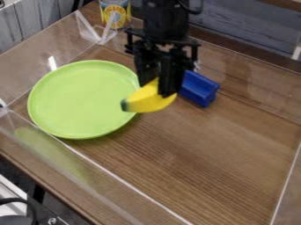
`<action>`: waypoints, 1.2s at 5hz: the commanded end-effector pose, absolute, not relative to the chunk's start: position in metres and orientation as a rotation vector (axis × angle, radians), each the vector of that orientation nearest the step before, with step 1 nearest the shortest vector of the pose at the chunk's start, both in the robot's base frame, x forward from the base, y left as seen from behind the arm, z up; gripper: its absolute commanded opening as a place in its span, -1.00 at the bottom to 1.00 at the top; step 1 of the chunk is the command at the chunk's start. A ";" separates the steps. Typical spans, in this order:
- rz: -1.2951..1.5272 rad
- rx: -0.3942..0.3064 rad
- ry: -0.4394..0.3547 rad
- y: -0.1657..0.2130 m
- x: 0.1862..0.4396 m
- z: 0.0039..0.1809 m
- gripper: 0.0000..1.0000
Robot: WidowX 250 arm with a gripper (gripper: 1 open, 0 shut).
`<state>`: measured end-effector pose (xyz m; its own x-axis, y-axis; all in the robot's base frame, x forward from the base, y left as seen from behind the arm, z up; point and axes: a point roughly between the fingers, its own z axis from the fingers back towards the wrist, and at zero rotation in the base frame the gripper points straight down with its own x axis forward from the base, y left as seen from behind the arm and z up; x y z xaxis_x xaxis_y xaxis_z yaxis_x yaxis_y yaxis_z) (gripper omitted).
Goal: Remove the banana from inside the green plate and put it on the table
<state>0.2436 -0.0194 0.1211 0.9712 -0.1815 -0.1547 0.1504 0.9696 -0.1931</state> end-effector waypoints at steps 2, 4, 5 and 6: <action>-0.173 -0.176 0.096 -0.037 0.246 0.118 -1.00; -0.158 -0.172 0.094 -0.046 0.248 0.099 -1.00; -0.152 -0.166 0.091 -0.049 0.248 0.087 -1.00; -0.152 -0.162 0.082 -0.051 0.250 0.076 -1.00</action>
<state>0.2462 -0.0492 0.0693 0.9824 -0.1576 -0.0999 0.1398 0.9763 -0.1649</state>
